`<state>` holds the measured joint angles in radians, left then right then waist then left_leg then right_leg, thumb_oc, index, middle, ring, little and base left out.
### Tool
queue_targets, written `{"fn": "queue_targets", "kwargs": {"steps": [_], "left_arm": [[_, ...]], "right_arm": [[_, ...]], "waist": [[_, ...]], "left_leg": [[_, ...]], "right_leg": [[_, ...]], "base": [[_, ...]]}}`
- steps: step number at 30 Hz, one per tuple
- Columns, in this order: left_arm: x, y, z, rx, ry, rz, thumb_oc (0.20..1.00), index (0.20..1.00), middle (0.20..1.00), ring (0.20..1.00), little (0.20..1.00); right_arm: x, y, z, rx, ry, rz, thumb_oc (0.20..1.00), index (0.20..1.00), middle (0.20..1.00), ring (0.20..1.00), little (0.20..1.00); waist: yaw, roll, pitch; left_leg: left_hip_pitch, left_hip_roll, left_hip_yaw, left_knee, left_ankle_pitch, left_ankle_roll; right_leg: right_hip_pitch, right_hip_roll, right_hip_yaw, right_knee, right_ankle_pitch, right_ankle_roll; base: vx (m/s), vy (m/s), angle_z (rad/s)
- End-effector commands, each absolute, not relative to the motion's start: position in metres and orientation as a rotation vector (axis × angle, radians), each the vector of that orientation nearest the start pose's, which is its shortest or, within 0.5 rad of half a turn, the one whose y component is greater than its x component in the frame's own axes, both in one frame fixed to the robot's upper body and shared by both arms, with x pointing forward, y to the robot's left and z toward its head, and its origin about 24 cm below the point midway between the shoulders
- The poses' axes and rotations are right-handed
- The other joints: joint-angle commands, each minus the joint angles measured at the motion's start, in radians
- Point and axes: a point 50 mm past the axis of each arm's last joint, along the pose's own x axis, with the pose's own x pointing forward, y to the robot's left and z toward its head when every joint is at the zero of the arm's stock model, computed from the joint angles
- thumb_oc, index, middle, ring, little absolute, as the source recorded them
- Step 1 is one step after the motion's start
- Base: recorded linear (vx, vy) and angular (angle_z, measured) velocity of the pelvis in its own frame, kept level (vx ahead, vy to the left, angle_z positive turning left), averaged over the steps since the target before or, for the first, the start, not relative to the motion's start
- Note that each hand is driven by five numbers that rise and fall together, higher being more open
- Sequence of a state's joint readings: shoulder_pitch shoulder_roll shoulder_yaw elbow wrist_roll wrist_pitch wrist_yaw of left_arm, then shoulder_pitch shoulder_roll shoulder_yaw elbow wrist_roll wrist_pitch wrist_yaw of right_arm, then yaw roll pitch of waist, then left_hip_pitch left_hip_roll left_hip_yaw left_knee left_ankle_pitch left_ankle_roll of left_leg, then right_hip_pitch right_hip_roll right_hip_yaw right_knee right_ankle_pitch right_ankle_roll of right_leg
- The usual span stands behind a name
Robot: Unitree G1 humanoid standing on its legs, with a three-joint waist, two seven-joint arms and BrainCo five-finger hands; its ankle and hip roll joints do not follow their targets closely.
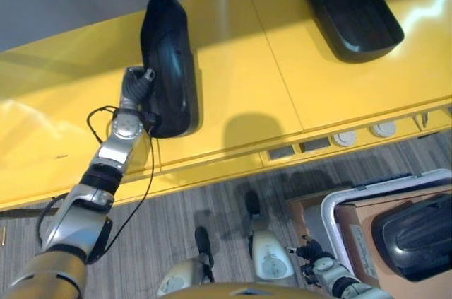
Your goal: Move parts from the plastic box to the shelf.
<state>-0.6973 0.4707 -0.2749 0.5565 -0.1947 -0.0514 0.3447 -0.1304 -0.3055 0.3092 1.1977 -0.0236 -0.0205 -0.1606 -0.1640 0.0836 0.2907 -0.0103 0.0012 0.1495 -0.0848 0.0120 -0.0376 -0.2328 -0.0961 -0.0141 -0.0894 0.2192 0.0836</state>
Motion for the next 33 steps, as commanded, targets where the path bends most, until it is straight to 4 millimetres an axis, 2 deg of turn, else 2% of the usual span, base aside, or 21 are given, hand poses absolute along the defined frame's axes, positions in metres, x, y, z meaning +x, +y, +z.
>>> {"fn": "queue_targets", "kwargs": {"steps": [1, 12, 17, 20, 22, 23, 27, 33], "left_arm": [[0.379, 0.201, 0.151, 0.408, -0.204, 0.208, 1.0, 1.0, 1.0, 1.0, 1.0], [0.378, 0.188, 0.15, 0.279, -0.221, 0.203, 1.0, 1.0, 1.0, 1.0, 1.0], [0.372, 0.177, 0.149, 0.085, -0.242, 0.176, 1.0, 1.0, 1.0, 1.0, 1.0], [0.37, 0.173, 0.146, 0.039, -0.237, 0.163, 1.0, 1.0, 1.0, 1.0, 1.0], [0.368, 0.174, 0.14, 0.016, -0.223, 0.164, 1.0, 1.0, 1.0, 1.0, 1.0], [0.365, 0.176, 0.13, -0.006, -0.186, 0.162, 1.0, 1.0, 1.0, 1.0, 1.0], [0.361, 0.186, 0.117, 0.023, -0.139, 0.182, 1.0, 1.0, 1.0, 1.0, 1.0], [0.355, 0.187, 0.112, 0.004, -0.132, 0.175, 1.0, 1.0, 1.0, 1.0, 1.0]], "right_arm": [[0.154, -0.238, -0.141, -0.568, 1.033, -0.021, 1.0, 1.0, 1.0, 1.0, 1.0], [0.16, -0.232, -0.14, -0.545, 1.017, -0.019, 1.0, 1.0, 1.0, 1.0, 1.0], [0.158, -0.235, -0.14, -0.553, 1.037, -0.024, 1.0, 1.0, 1.0, 1.0, 1.0], [0.155, -0.238, -0.141, -0.561, 1.048, -0.028, 1.0, 1.0, 1.0, 1.0, 1.0], [0.153, -0.24, -0.141, -0.568, 1.062, -0.029, 1.0, 1.0, 1.0, 1.0, 1.0], [0.148, -0.243, -0.143, -0.575, 1.083, -0.03, 1.0, 1.0, 1.0, 1.0, 1.0], [0.14, -0.244, -0.146, -0.575, 1.115, -0.019, 1.0, 1.0, 1.0, 1.0, 1.0], [0.129, -0.244, -0.15, -0.572, 1.159, -0.009, 1.0, 1.0, 1.0, 1.0, 1.0]], "waist": [[-0.007, 0.011, -0.006], [-0.007, 0.006, -0.013], [-0.003, 0.004, -0.025], [-0.003, 0.005, -0.033], [0.0, 0.006, -0.045], [0.003, 0.007, -0.074], [0.009, 0.001, -0.115], [0.018, -0.01, -0.165]], "left_leg": [[-0.083, 0.032, 0.016, -0.002, 0.073, -0.038], [-0.074, 0.037, 0.015, -0.002, 0.069, -0.04], [-0.056, 0.04, 0.014, -0.002, 0.064, -0.039], [-0.048, 0.04, 0.012, -0.002, 0.061, -0.039], [-0.035, 0.041, 0.009, -0.002, 0.056, -0.039], [-0.013, 0.043, 0.007, -0.002, 0.049, -0.039], [0.021, 0.045, 0.002, -0.002, 0.038, -0.04], [0.051, 0.052, -0.006, -0.002, 0.028, -0.042]], "right_leg": [[0.108, -0.024, 0.006, 0.006, -0.118, 0.063], [0.119, -0.019, 0.006, 0.004, -0.122, 0.059], [0.134, -0.017, 0.004, 0.006, -0.129, 0.057], [0.145, -0.017, 0.001, 0.006, -0.133, 0.056], [0.158, -0.017, -0.002, 0.008, -0.139, 0.055], [0.187, -0.016, -0.01, 0.006, -0.149, 0.051], [0.224, -0.013, -0.022, 0.009, -0.165, 0.045], [0.262, -0.008, -0.037, 0.011, -0.182, 0.042]], "base": [[0.0, 0.0, 0.0], [0.0, 0.0, 0.0], [0.0, 0.0, 0.0], [0.0, 0.0, 0.0], [0.05, -0.003, 0.06], [0.09, -0.016, 0.06], [0.05, -0.017, 0.04], [0.04, -0.029, 0.03]]}}
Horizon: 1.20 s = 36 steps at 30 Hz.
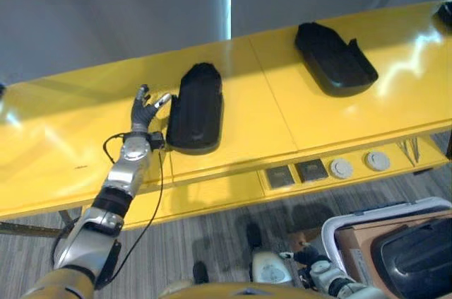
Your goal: Move parts from the plastic box to the shelf.
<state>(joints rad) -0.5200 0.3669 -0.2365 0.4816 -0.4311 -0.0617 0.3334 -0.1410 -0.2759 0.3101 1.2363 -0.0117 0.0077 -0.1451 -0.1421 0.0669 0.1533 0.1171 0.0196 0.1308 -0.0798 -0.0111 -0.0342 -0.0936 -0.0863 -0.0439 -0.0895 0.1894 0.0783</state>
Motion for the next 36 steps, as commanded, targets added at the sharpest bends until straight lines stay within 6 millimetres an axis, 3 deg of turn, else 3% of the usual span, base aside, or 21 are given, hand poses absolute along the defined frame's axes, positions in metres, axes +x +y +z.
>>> {"fn": "queue_targets", "kwargs": {"steps": [1, 4, 5, 7, 10, 11, 12, 13, 15, 17, 21, 28, 36], "left_arm": [[0.354, 0.188, 0.117, 0.014, -0.162, 0.194, 1.0, 1.0, 1.0, 1.0, 1.0], [0.334, 0.192, 0.135, 0.069, -0.311, 0.246, 1.0, 1.0, 1.0, 1.0, 1.0], [0.316, 0.195, 0.142, 0.086, -0.4, 0.286, 1.0, 1.0, 1.0, 1.0, 1.0], [0.307, 0.195, 0.141, 0.12, -0.422, 0.286, 1.0, 1.0, 1.0, 1.0, 1.0], [0.274, 0.188, 0.143, 0.187, -0.519, 0.178, 1.0, 1.0, 1.0, 1.0, 1.0], [0.274, 0.188, 0.143, 0.188, -0.518, 0.178, 0.758, 0.758, 0.758, 0.758, 0.758], [0.265, 0.182, 0.143, 0.198, -0.53, 0.119, 0.429, 0.429, 0.429, 0.429, 0.429], [0.253, 0.176, 0.135, 0.178, -0.504, 0.04, 0.2, 0.2, 0.2, 0.2, 0.2], [0.246, 0.171, 0.129, 0.192, -0.48, -0.021, 0.2, 0.2, 0.2, 0.2, 0.2], [0.232, 0.165, 0.102, 0.147, -0.345, -0.132, 0.2, 0.2, 0.2, 0.2, 0.2], [0.226, 0.157, 0.09, 0.129, -0.28, -0.203, 0.2, 0.2, 0.2, 0.2, 0.2], [0.234, 0.142, 0.094, 0.183, -0.301, -0.308, 0.2, 0.2, 0.2, 0.2, 0.2], [0.249, 0.128, 0.098, 0.227, -0.333, -0.346, 0.2, 0.2, 0.2, 0.2, 0.2]], "right_arm": [[0.129, -0.244, -0.15, -0.57, 1.16, -0.008, 1.0, 1.0, 1.0, 1.0, 1.0], [0.128, -0.241, -0.15, -0.544, 1.147, -0.029, 1.0, 1.0, 1.0, 1.0, 1.0], [0.125, -0.238, -0.152, -0.526, 1.145, -0.039, 1.0, 1.0, 1.0, 1.0, 1.0], [0.122, -0.237, -0.153, -0.524, 1.149, -0.034, 1.0, 1.0, 1.0, 1.0, 1.0], [0.113, -0.232, -0.157, -0.497, 1.155, -0.033, 1.0, 1.0, 1.0, 1.0, 1.0], [0.112, -0.232, -0.157, -0.497, 1.155, -0.033, 1.0, 1.0, 1.0, 1.0, 1.0], [0.11, -0.231, -0.158, -0.502, 1.162, -0.024, 1.0, 1.0, 1.0, 1.0, 1.0], [0.106, -0.228, -0.159, -0.504, 1.169, -0.01, 1.0, 1.0, 1.0, 1.0, 1.0], [0.104, -0.229, -0.16, -0.505, 1.174, -0.013, 1.0, 1.0, 1.0, 1.0, 1.0], [0.106, -0.23, -0.159, -0.503, 1.165, -0.03, 1.0, 1.0, 1.0, 1.0, 1.0], [0.116, -0.226, -0.156, -0.501, 1.123, -0.027, 1.0, 1.0, 1.0, 1.0, 1.0], [0.144, -0.214, -0.148, -0.497, 1.012, 0.003, 1.0, 1.0, 1.0, 1.0, 1.0], [0.137, -0.212, -0.151, -0.506, 1.033, 0.02, 1.0, 1.0, 1.0, 1.0, 1.0]], "waist": [[0.001, 0.003, -0.034], [0.019, -0.011, -0.048], [0.033, -0.023, -0.055], [0.039, -0.028, -0.061], [0.058, -0.046, -0.068], [0.058, -0.046, -0.07], [0.066, -0.05, -0.069], [0.078, -0.057, -0.064], [0.084, -0.061, -0.061], [0.102, -0.066, -0.054], [0.109, -0.065, -0.04], [0.093, -0.056, -0.007], [0.055, -0.051, 0.005]], "left_leg": [[-0.072, 0.034, 0.01, -0.007, 0.05, -0.045], [-0.063, 0.034, -0.004, -0.007, 0.046, -0.044], [-0.054, 0.036, -0.008, -0.007, 0.041, -0.042], [-0.051, 0.037, -0.009, -0.007, 0.039, -0.042], [-0.045, 0.04, -0.012, -0.007, 0.04, -0.041], [-0.046, 0.04, -0.012, -0.007, 0.041, -0.041], [-0.045, 0.042, -0.015, -0.007, 0.041, -0.041], [-0.043, 0.043, -0.027, -0.007, 0.041, -0.04], [-0.045, 0.044, -0.036, -0.007, 0.043, -0.041], [-0.052, 0.045, -0.057, -0.007, 0.047, -0.042], [-0.055, 0.044, -0.07, -0.007, 0.044, -0.043], [-0.076, 0.048, -0.044, -0.007, 0.047, -0.044], [-0.096, 0.052, -0.005, -0.007, 0.044, -0.045]], "right_leg": [[0.128, -0.016, -0.01, 0.013, -0.155, 0.046], [0.14, -0.014, -0.016, 0.019, -0.165, 0.041], [0.149, -0.013, -0.017, 0.021, -0.17, 0.038], [0.152, -0.013, -0.019, 0.024, -0.174, 0.037], [0.156, -0.009, -0.02, 0.036, -0.181, 0.032], [0.155, -0.009, -0.02, 0.037, -0.181, 0.032], [0.154, -0.008, -0.023, 0.041, -0.184, 0.031], [0.159, -0.007, -0.033, 0.048, -0.191, 0.028], [0.161, -0.006, -0.04, 0.052, -0.194, 0.027], [0.168, -0.003, -0.063, 0.054, -0.202, 0.028], [0.174, -0.002, -0.074, 0.05, -0.209, 0.03], [0.136, 0.001, -0.056, 0.043, -0.188, 0.036], [0.1, 0.004, -0.022, 0.03, -0.166, 0.04]], "base": [[0.02, -0.037, 0.03], [0.01, -0.043, 0.04], [-0.01, -0.046, 0.08], [0.01, -0.026, 0.13], [0.01, -0.018, 0.06], [0.0, 0.0, 0.0], [0.0, 0.0, 0.0], [0.0, -0.045, 0.03], [0.0, -0.038, 0.2], [0.02, -0.036, 0.36], [0.0, -0.016, 0.28], [-0.03, 0.006, 0.0], [0.0, 0.017, -0.21]]}}
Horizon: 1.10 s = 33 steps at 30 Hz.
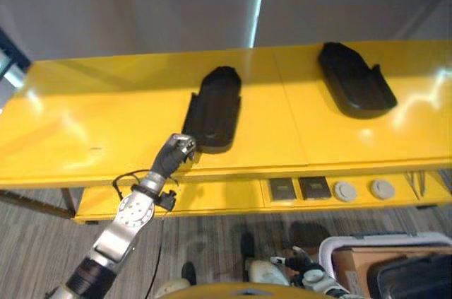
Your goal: Move parts from the plastic box to the shelf.
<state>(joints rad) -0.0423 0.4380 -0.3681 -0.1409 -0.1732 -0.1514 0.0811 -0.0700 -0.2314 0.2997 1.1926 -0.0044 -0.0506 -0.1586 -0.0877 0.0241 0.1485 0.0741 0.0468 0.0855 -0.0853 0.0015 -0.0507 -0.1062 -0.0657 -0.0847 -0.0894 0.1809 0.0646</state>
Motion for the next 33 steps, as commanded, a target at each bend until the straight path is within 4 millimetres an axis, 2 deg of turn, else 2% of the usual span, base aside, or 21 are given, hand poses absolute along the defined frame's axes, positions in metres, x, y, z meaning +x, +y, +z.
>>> {"fn": "queue_targets", "kwargs": {"steps": [1, 8, 12, 23, 27, 33], "left_arm": [[0.256, 0.124, 0.098, 0.225, -0.33, -0.348, 0.2, 0.2, 0.2, 0.2, 0.2], [0.266, 0.118, 0.088, 0.196, -0.28, -0.332, 0.2, 0.2, 0.2, 0.2, 0.2], [0.275, 0.117, 0.085, 0.217, -0.273, -0.292, 0.2, 0.2, 0.2, 0.2, 0.2], [0.312, 0.116, 0.099, 0.265, -0.311, -0.115, 0.2, 0.2, 0.2, 0.2, 0.2], [0.32, 0.121, 0.105, 0.279, -0.33, -0.065, 0.2, 0.2, 0.2, 0.2, 0.2], [0.321, 0.125, 0.11, 0.271, -0.345, -0.04, 0.2, 0.2, 0.2, 0.2, 0.2]], "right_arm": [[0.131, -0.217, -0.153, -0.514, 1.061, 0.005, 1.0, 1.0, 1.0, 1.0, 1.0], [0.123, -0.224, -0.154, -0.523, 1.094, -0.017, 1.0, 1.0, 1.0, 1.0, 1.0], [0.125, -0.223, -0.154, -0.526, 1.084, -0.019, 1.0, 1.0, 1.0, 1.0, 1.0], [0.158, -0.2, -0.143, -0.516, 0.937, 0.013, 1.0, 1.0, 1.0, 1.0, 1.0], [0.16, -0.199, -0.142, -0.521, 0.928, 0.014, 1.0, 1.0, 1.0, 1.0, 1.0], [0.153, -0.204, -0.145, -0.529, 0.958, -0.002, 1.0, 1.0, 1.0, 1.0, 1.0]], "waist": [[-0.014, -0.008, 0.017], [-0.04, -0.007, 0.023], [-0.051, -0.005, 0.029], [-0.086, -0.001, 0.054], [-0.093, -0.001, 0.055], [-0.094, -0.004, 0.052]], "left_leg": [[-0.062, 0.025, 0.049, -0.002, 0.031, -0.028], [-0.065, 0.022, 0.073, -0.002, 0.025, -0.027], [-0.071, 0.02, 0.081, -0.002, 0.026, -0.027], [-0.123, 0.018, 0.106, -0.002, 0.039, -0.03], [-0.132, 0.02, 0.113, -0.002, 0.041, -0.031], [-0.125, 0.022, 0.118, -0.002, 0.037, -0.032]], "right_leg": [[0.097, -0.018, 0.03, 0.028, -0.149, 0.056], [0.084, -0.02, 0.054, 0.018, -0.138, 0.06], [0.074, -0.023, 0.06, 0.017, -0.133, 0.063], [0.004, -0.023, 0.092, 0.014, -0.105, 0.07], [-0.01, -0.023, 0.103, 0.015, -0.099, 0.072], [-0.004, -0.022, 0.105, 0.014, -0.1, 0.072]], "base": [[-0.01, 0.006, -0.1], [0.01, 0.016, -0.12], [0.0, 0.011, -0.14], [-0.01, 0.007, -0.07], [0.0, 0.011, -0.07], [0.01, 0.002, -0.05]]}}
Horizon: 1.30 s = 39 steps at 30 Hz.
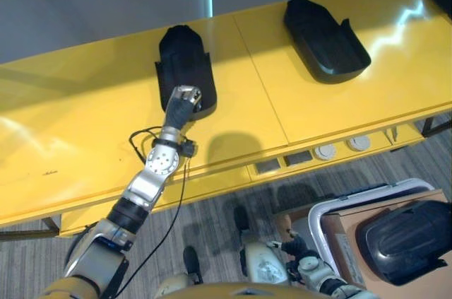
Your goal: Move parts from the plastic box to the shelf.
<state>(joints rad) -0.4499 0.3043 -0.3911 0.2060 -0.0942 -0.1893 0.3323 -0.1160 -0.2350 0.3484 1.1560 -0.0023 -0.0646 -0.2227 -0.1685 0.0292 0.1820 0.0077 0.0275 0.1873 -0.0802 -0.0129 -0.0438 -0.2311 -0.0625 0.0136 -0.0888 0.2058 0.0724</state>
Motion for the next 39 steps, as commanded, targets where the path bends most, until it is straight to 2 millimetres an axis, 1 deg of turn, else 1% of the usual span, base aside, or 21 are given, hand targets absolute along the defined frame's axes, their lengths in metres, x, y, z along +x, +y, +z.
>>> {"fn": "queue_targets", "kwargs": {"steps": [1, 4, 6, 7, 8, 9, 14, 17, 19, 22, 24, 27, 28, 29, 30, 32, 33, 34, 35, 36, 39], "left_arm": [[0.319, 0.126, 0.113, 0.266, -0.363, -0.047, 0.2, 0.2, 0.2, 0.2, 0.2], [0.312, 0.128, 0.118, 0.25, -0.39, -0.066, 0.2, 0.2, 0.2, 0.2, 0.2], [0.297, 0.132, 0.123, 0.218, -0.432, -0.089, 0.2, 0.2, 0.2, 0.2, 0.2], [0.296, 0.132, 0.123, 0.218, -0.43, -0.089, 0.26, 0.26, 0.26, 0.26, 0.26], [0.291, 0.134, 0.125, 0.218, -0.447, -0.092, 0.545, 0.545, 0.545, 0.545, 0.545], [0.286, 0.135, 0.125, 0.237, -0.459, -0.102, 1.0, 1.0, 1.0, 1.0, 1.0], [0.265, 0.147, 0.127, 0.326, -0.522, -0.07, 1.0, 1.0, 1.0, 1.0, 1.0], [0.265, 0.142, 0.13, 0.299, -0.538, -0.081, 1.0, 1.0, 1.0, 1.0, 1.0], [0.265, 0.139, 0.136, 0.31, -0.566, -0.086, 1.0, 1.0, 1.0, 1.0, 1.0], [0.268, 0.137, 0.142, 0.331, -0.605, -0.084, 1.0, 1.0, 1.0, 1.0, 1.0], [0.271, 0.138, 0.144, 0.36, -0.62, -0.068, 1.0, 1.0, 1.0, 1.0, 1.0], [0.273, 0.145, 0.14, 0.395, -0.599, -0.041, 1.0, 1.0, 1.0, 1.0, 1.0], [0.271, 0.149, 0.135, 0.388, -0.574, -0.03, 1.0, 1.0, 1.0, 1.0, 1.0], [0.271, 0.149, 0.135, 0.388, -0.574, -0.03, 1.0, 1.0, 1.0, 1.0, 1.0], [0.27, 0.15, 0.131, 0.385, -0.56, -0.024, 1.0, 1.0, 1.0, 1.0, 1.0], [0.268, 0.159, 0.124, 0.399, -0.521, 0.015, 1.0, 1.0, 1.0, 1.0, 1.0], [0.267, 0.163, 0.122, 0.395, -0.509, 0.03, 1.0, 1.0, 1.0, 1.0, 1.0], [0.265, 0.168, 0.12, 0.398, -0.498, 0.051, 1.0, 1.0, 1.0, 1.0, 1.0], [0.265, 0.168, 0.12, 0.398, -0.496, 0.051, 1.0, 1.0, 1.0, 1.0, 1.0], [0.26, 0.183, 0.114, 0.418, -0.465, 0.109, 1.0, 1.0, 1.0, 1.0, 1.0], [0.255, 0.196, 0.098, 0.428, -0.389, 0.164, 1.0, 1.0, 1.0, 1.0, 1.0]], "right_arm": [[0.149, -0.206, -0.147, -0.531, 0.974, -0.007, 1.0, 1.0, 1.0, 1.0, 1.0], [0.144, -0.209, -0.148, -0.53, 0.994, -0.016, 1.0, 1.0, 1.0, 1.0, 1.0], [0.136, -0.214, -0.15, -0.515, 1.023, -0.041, 1.0, 1.0, 1.0, 1.0, 1.0], [0.136, -0.214, -0.15, -0.516, 1.025, -0.04, 1.0, 1.0, 1.0, 1.0, 1.0], [0.134, -0.216, -0.151, -0.508, 1.031, -0.05, 1.0, 1.0, 1.0, 1.0, 1.0], [0.132, -0.217, -0.151, -0.5, 1.036, -0.054, 1.0, 1.0, 1.0, 1.0, 1.0], [0.098, -0.227, -0.16, -0.409, 1.156, -0.154, 1.0, 1.0, 1.0, 1.0, 1.0], [0.09, -0.229, -0.162, -0.359, 1.181, -0.211, 1.0, 1.0, 1.0, 1.0, 1.0], [0.08, -0.229, -0.164, -0.262, 1.194, -0.305, 1.0, 1.0, 1.0, 1.0, 1.0], [0.089, -0.224, -0.162, -0.211, 1.155, -0.341, 1.0, 1.0, 1.0, 1.0, 1.0], [0.098, -0.219, -0.161, -0.212, 1.124, -0.33, 1.0, 1.0, 1.0, 1.0, 1.0], [0.093, -0.214, -0.163, -0.236, 1.14, -0.293, 1.0, 1.0, 1.0, 1.0, 1.0], [0.084, -0.218, -0.164, -0.247, 1.169, -0.306, 1.0, 1.0, 1.0, 1.0, 1.0], [0.084, -0.218, -0.164, -0.247, 1.169, -0.306, 1.0, 1.0, 1.0, 1.0, 1.0], [0.081, -0.222, -0.164, -0.251, 1.182, -0.319, 1.0, 1.0, 1.0, 1.0, 1.0], [0.078, -0.225, -0.164, -0.255, 1.185, -0.338, 1.0, 1.0, 1.0, 1.0, 1.0], [0.078, -0.227, -0.164, -0.258, 1.186, -0.345, 1.0, 1.0, 1.0, 1.0, 1.0], [0.079, -0.229, -0.163, -0.262, 1.181, -0.351, 1.0, 1.0, 1.0, 1.0, 1.0], [0.079, -0.229, -0.163, -0.263, 1.183, -0.351, 1.0, 1.0, 1.0, 1.0, 1.0], [0.084, -0.23, -0.162, -0.279, 1.164, -0.338, 1.0, 1.0, 1.0, 1.0, 1.0], [0.094, -0.23, -0.159, -0.315, 1.13, -0.306, 1.0, 1.0, 1.0, 1.0, 1.0]], "waist": [[-0.011, -0.011, 0.016], [-0.006, -0.012, 0.011], [0.013, -0.014, -0.004], [0.012, -0.015, -0.004], [0.021, -0.016, -0.011], [0.028, -0.018, -0.019], [0.063, -0.052, -0.07], [0.057, -0.063, -0.067], [0.032, -0.072, -0.052], [0.002, -0.087, -0.007], [-0.008, -0.095, 0.018], [0.011, -0.087, 0.014], [0.024, -0.084, 0.008], [0.024, -0.084, 0.008], [0.029, -0.083, 0.005], [0.046, -0.078, -0.009], [0.055, -0.078, -0.022], [0.068, -0.082, -0.034], [0.069, -0.083, -0.032], [0.11, -0.084, -0.054], [0.129, -0.082, -0.072]], "left_leg": [[-0.051, 0.041, 0.016, -0.007, 0.048, -0.038], [-0.035, 0.041, 0.016, -0.007, 0.042, -0.036], [-0.015, 0.037, 0.008, -0.007, 0.033, -0.032], [-0.014, 0.037, 0.007, -0.007, 0.033, -0.032], [-0.007, 0.034, 0.002, -0.007, 0.029, -0.031], [0.002, 0.033, -0.003, -0.007, 0.026, -0.028], [0.054, 0.012, -0.021, -0.007, -0.003, -0.004], [0.049, 0.0, -0.013, -0.007, -0.006, 0.008], [0.036, -0.007, 0.003, -0.007, -0.008, 0.014], [0.005, -0.009, 0.044, -0.007, -0.005, 0.022], [-0.013, 0.005, 0.083, -0.007, 0.004, 0.018], [-0.011, 0.036, 0.143, -0.007, 0.018, 0.015], [-0.01, 0.051, 0.171, -0.007, 0.029, 0.021], [-0.01, 0.051, 0.171, -0.007, 0.029, 0.021], [-0.005, 0.053, 0.187, -0.007, 0.032, 0.023], [-0.006, 0.062, 0.232, -0.007, 0.041, 0.032], [-0.004, 0.058, 0.23, -0.007, 0.023, 0.027], [-0.007, 0.058, 0.255, -0.007, 0.029, 0.026], [-0.003, 0.057, 0.257, -0.007, 0.029, 0.026], [-0.017, 0.075, 0.325, -0.003, 0.048, 0.018], [-0.024, 0.088, 0.396, 0.004, 0.084, -0.004]], "right_leg": [[0.127, -0.024, 0.009, 0.013, -0.127, 0.064], [0.141, -0.025, 0.007, 0.013, -0.131, 0.063], [0.167, -0.028, -0.003, 0.015, -0.138, 0.064], [0.169, -0.028, -0.003, 0.014, -0.138, 0.064], [0.179, -0.029, -0.007, 0.015, -0.141, 0.064], [0.189, -0.03, -0.012, 0.016, -0.144, 0.065], [0.243, -0.052, -0.034, 0.027, -0.153, 0.086], [0.224, -0.064, -0.024, 0.044, -0.14, 0.106], [0.187, -0.074, -0.01, 0.068, -0.12, 0.131], [0.078, -0.078, 0.036, 0.135, -0.045, 0.178], [0.03, -0.07, 0.025, 0.13, -0.002, 0.185], [0.031, -0.075, -0.106, 0.174, -0.073, 0.144], [0.058, -0.062, -0.155, 0.267, -0.151, 0.115], [0.058, -0.062, -0.155, 0.267, -0.151, 0.115], [0.073, -0.064, -0.167, 0.3, -0.184, 0.108], [0.121, -0.088, -0.234, 0.376, -0.238, 0.09], [0.154, -0.104, -0.252, 0.377, -0.259, 0.097], [0.191, -0.127, -0.291, 0.363, -0.256, 0.099], [0.197, -0.126, -0.289, 0.358, -0.254, 0.1], [0.26, -0.165, -0.405, 0.288, -0.248, 0.098], [0.307, -0.15, -0.434, 0.154, -0.235, 0.106]], "base": [[0.0, 0.0, 0.0], [0.01, 0.0, -0.01], [0.01, 0.001, -0.02], [0.04, 0.006, 0.02], [0.03, 0.006, 0.07], [0.03, 0.02, 0.13], [0.01, 0.092, 0.24], [-0.09, 0.133, 0.1], [-0.12, 0.14, -0.09], [-0.24, 0.148, -0.39], [-0.2, 0.097, -0.72], [-0.1, 0.108, -1.31], [-0.11, 0.101, -1.55], [-0.14, 0.082, -1.28], [-0.1, 0.037, -0.62], [-0.13, 0.051, -0.37], [-0.09, 0.007, -0.48], [-0.03, -0.01, -0.99], [-0.17, -0.113, -1.42], [-0.18, -0.123, -1.55], [-0.17, -0.181, -2.1]]}}
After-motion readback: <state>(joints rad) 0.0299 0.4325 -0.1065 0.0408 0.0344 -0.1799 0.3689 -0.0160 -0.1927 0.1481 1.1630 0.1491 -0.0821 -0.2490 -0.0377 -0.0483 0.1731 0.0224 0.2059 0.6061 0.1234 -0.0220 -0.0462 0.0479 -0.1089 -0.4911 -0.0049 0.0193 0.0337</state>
